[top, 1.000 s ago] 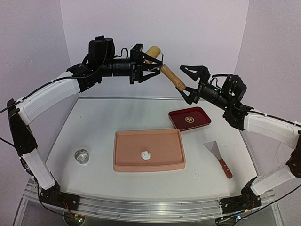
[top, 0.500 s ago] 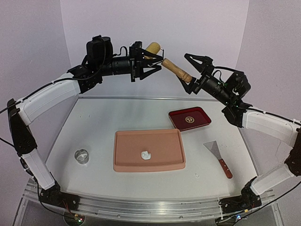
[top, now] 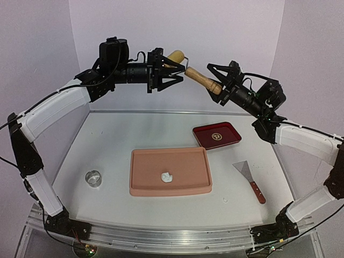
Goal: Roll out the dumpling wrappers from the dough
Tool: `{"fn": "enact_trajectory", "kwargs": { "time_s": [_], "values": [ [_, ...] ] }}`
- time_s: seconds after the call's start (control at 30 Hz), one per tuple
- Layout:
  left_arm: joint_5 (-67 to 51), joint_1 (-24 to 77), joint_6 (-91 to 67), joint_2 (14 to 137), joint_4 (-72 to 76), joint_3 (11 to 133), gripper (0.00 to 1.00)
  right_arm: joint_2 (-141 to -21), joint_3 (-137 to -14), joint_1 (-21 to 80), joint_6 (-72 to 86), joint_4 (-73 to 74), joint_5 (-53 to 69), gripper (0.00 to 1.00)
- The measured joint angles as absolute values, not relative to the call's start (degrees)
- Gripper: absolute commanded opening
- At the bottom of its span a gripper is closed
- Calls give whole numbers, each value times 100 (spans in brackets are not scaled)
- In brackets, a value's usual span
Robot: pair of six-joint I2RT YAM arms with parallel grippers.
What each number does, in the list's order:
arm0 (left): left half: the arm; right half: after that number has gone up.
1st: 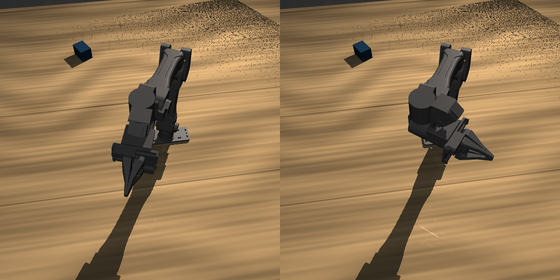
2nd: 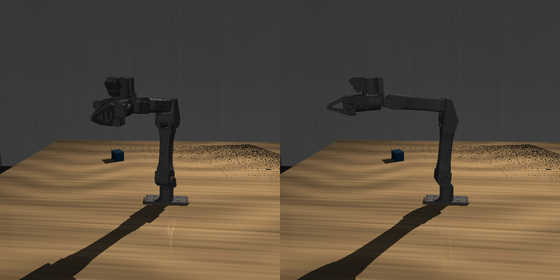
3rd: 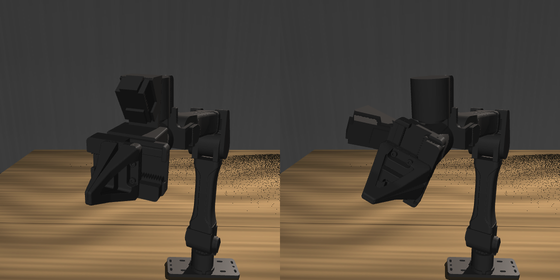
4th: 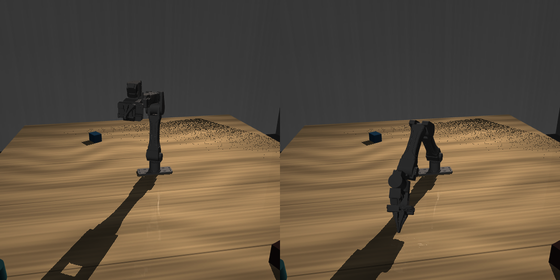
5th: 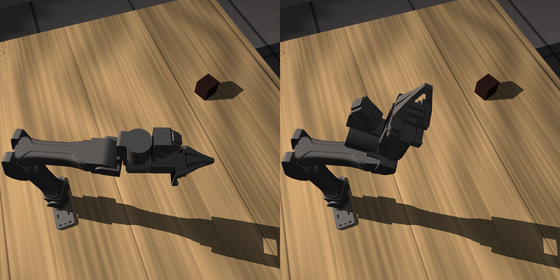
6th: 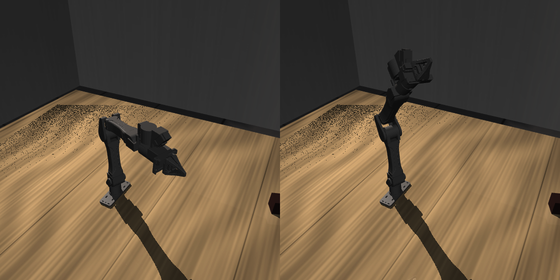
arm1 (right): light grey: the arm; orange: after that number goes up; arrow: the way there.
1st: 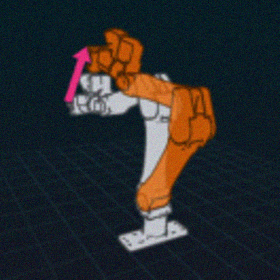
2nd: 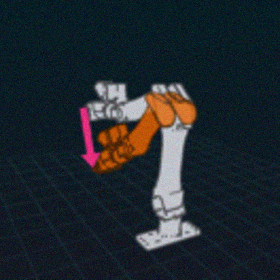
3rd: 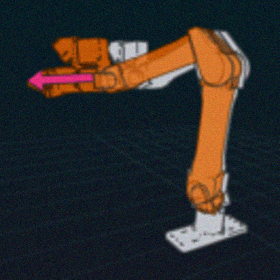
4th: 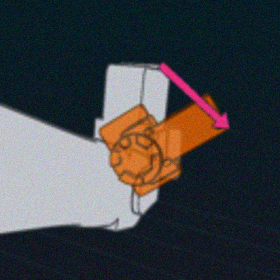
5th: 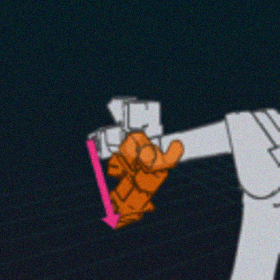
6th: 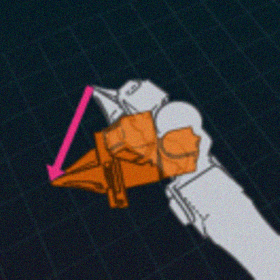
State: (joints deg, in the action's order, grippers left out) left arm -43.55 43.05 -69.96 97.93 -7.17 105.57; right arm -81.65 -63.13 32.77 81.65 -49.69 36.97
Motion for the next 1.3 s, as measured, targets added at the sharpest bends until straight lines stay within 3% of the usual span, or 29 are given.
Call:
{"fn": "enact_trajectory", "kwargs": {
  "time_s": [0.33,0.93,1.3],
  "values": [
    [-4439,4230,-6901,9828,-963,10649,0,-8165,-6339,3298,8066,-4694,3861,61],
    [-4516,4204,-6901,9988,-1005,10685,0,-8165,-6377,3436,7655,-4156,3987,47],
    [-4534,4193,-6879,9988,-1009,10685,0,-8165,-6377,3444,7629,-4088,3968,26]
  ]
}}
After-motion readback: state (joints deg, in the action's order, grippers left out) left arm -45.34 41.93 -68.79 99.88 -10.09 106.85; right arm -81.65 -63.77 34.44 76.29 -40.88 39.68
